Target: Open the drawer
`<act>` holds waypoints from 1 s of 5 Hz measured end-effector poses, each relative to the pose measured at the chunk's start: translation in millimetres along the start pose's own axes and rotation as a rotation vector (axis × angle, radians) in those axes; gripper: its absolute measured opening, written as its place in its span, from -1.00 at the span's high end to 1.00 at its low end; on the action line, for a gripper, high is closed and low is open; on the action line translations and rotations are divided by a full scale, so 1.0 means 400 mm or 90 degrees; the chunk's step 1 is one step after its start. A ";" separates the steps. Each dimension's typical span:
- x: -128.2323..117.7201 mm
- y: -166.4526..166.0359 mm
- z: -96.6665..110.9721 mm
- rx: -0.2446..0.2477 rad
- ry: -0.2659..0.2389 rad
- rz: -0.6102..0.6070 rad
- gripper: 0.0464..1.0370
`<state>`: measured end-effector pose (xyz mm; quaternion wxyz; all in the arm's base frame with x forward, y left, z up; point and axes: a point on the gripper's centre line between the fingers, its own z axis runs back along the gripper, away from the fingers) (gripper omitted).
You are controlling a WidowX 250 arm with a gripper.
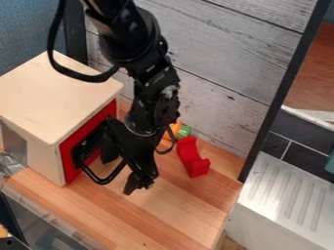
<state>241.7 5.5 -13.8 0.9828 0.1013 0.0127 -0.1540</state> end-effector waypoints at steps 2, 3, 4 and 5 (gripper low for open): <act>0.007 -0.023 -0.026 -0.036 0.011 -0.004 -0.84; 0.003 -0.018 -0.029 -0.037 0.011 0.018 -0.28; -0.004 -0.016 -0.026 -0.025 0.020 0.030 0.30; -0.010 -0.023 -0.024 -0.022 0.034 0.042 0.68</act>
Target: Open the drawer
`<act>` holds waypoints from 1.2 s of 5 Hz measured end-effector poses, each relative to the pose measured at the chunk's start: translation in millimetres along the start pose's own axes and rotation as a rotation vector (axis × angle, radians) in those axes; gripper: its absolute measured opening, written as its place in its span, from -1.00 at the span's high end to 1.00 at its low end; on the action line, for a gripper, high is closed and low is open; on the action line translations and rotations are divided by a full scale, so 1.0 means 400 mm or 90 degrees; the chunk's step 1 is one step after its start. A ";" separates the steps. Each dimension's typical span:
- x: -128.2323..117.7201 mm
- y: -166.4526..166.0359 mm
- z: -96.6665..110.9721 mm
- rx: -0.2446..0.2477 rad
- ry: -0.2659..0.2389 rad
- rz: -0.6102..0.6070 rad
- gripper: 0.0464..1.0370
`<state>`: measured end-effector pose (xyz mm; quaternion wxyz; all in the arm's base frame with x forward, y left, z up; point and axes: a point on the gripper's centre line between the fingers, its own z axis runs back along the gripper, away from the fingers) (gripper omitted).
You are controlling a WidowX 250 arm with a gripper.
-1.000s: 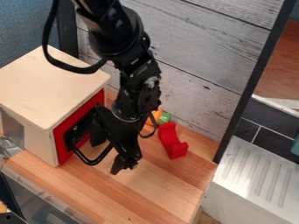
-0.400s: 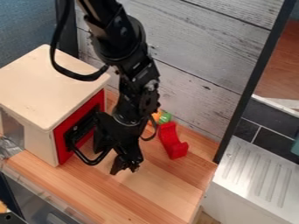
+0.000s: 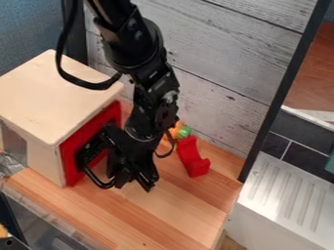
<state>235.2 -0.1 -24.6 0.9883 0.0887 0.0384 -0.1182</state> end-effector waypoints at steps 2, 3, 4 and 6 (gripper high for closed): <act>0.003 -0.031 0.021 -0.019 -0.003 0.024 0.80; 0.009 -0.069 0.039 -0.038 -0.015 0.023 0.81; 0.013 -0.087 0.058 -0.056 -0.025 0.034 0.81; 0.018 -0.118 0.063 -0.098 -0.029 0.055 0.86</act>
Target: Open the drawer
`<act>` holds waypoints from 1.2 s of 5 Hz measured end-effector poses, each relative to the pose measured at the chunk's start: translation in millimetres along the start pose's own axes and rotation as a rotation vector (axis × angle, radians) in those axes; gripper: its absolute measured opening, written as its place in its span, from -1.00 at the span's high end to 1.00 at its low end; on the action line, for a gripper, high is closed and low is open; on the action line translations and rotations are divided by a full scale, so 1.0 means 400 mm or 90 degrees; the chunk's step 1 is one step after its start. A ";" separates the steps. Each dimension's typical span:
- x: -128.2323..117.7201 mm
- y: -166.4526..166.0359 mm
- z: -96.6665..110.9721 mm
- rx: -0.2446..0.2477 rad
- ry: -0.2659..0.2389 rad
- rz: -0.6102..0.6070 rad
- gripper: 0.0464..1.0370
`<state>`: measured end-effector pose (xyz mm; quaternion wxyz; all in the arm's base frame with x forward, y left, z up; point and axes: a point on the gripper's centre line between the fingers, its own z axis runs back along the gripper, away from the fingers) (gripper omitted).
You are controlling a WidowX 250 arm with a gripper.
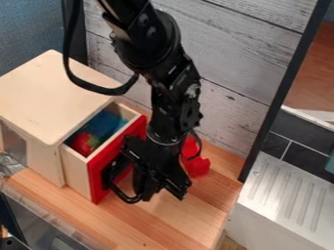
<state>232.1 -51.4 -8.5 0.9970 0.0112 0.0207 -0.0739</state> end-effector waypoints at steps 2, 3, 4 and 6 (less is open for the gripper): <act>0.013 -0.034 -0.010 -0.062 0.011 0.037 0.89; 0.023 -0.049 -0.010 -0.089 0.010 0.066 0.89; 0.026 -0.063 -0.006 -0.112 0.011 0.083 0.89; 0.026 -0.086 -0.001 -0.126 0.016 0.087 0.89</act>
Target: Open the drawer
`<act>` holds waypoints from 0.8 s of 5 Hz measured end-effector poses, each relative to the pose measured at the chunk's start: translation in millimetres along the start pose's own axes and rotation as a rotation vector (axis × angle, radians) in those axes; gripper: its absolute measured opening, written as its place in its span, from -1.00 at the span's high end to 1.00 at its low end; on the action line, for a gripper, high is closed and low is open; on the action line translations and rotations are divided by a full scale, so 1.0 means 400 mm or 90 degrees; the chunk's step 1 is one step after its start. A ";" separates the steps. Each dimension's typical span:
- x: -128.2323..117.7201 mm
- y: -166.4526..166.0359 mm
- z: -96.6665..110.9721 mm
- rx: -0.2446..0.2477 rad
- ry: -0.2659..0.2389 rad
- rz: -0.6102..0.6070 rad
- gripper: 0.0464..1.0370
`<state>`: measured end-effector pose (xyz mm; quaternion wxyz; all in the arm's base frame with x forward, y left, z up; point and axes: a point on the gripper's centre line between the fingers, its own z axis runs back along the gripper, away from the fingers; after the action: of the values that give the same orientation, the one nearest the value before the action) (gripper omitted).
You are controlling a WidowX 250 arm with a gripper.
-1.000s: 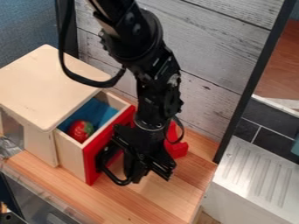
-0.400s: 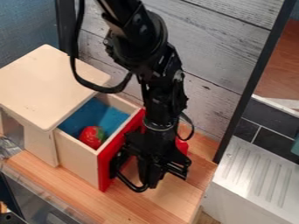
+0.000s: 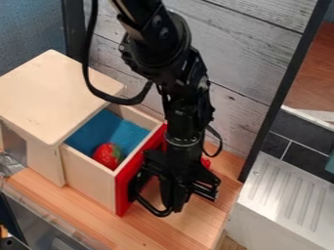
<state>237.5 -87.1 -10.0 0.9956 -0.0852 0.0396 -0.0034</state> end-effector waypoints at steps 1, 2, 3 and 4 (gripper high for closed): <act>0.000 -0.009 0.005 -0.008 -0.003 0.003 0.89; -0.003 -0.020 0.004 -0.014 -0.002 0.003 0.89; -0.004 -0.026 0.003 -0.019 0.000 0.004 0.89; -0.003 -0.031 0.004 -0.028 -0.002 0.008 0.86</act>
<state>236.3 -99.2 -6.3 0.9935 -0.1068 0.0388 0.0040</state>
